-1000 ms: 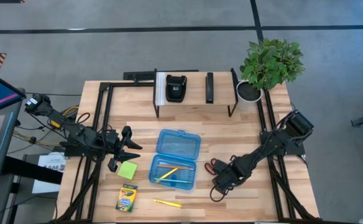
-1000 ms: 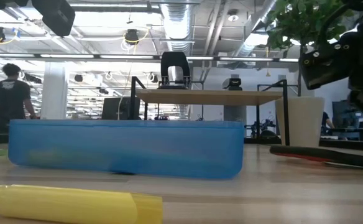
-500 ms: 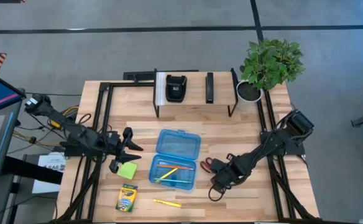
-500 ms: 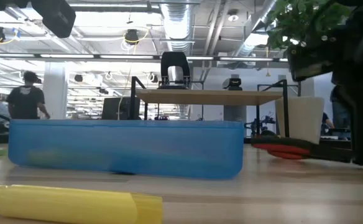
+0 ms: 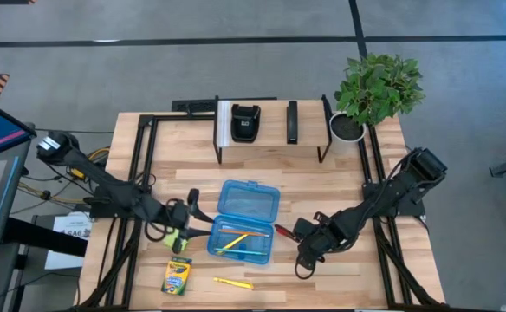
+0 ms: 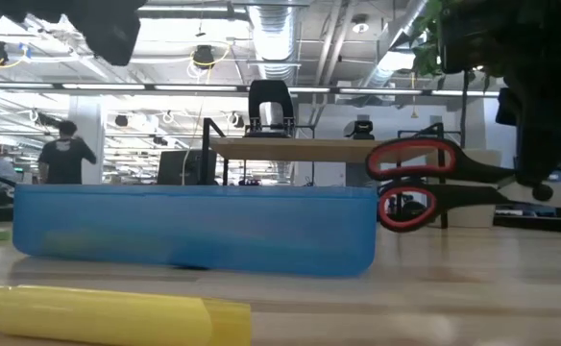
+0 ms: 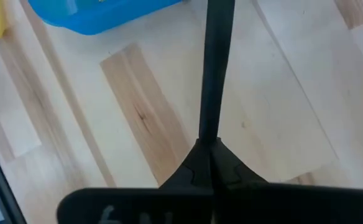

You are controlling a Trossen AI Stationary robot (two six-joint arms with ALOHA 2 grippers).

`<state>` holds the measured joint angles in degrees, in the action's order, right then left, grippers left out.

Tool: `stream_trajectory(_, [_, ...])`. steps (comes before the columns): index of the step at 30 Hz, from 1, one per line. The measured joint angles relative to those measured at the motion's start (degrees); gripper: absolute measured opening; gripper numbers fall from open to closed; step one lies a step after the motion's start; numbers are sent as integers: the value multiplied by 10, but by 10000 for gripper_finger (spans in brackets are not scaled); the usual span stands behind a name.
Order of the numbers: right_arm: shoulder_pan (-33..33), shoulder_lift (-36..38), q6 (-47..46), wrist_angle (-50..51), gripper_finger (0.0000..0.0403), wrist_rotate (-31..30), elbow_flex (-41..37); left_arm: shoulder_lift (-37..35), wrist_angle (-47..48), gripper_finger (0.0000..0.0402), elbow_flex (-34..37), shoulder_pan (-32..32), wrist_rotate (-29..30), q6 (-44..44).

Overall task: Pack school essentials
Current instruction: Put the black scissors into the blue supply box

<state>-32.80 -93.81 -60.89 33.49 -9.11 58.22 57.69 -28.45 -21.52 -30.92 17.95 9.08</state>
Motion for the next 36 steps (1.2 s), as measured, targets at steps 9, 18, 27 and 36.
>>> stream_trajectory(9, [-1,4,14,-19,2,-14,0,104,9,138,-72,9,-32,-52])
stream_trajectory(18, [-1,50,16,-15,1,-44,0,83,31,138,-88,9,-37,-65])
stream_trajectory(27, [32,60,125,-168,0,-50,3,-23,89,138,-88,-17,-39,-71])
stream_trajectory(36, [107,-48,266,-175,0,43,128,-108,102,138,-74,-95,21,-99])
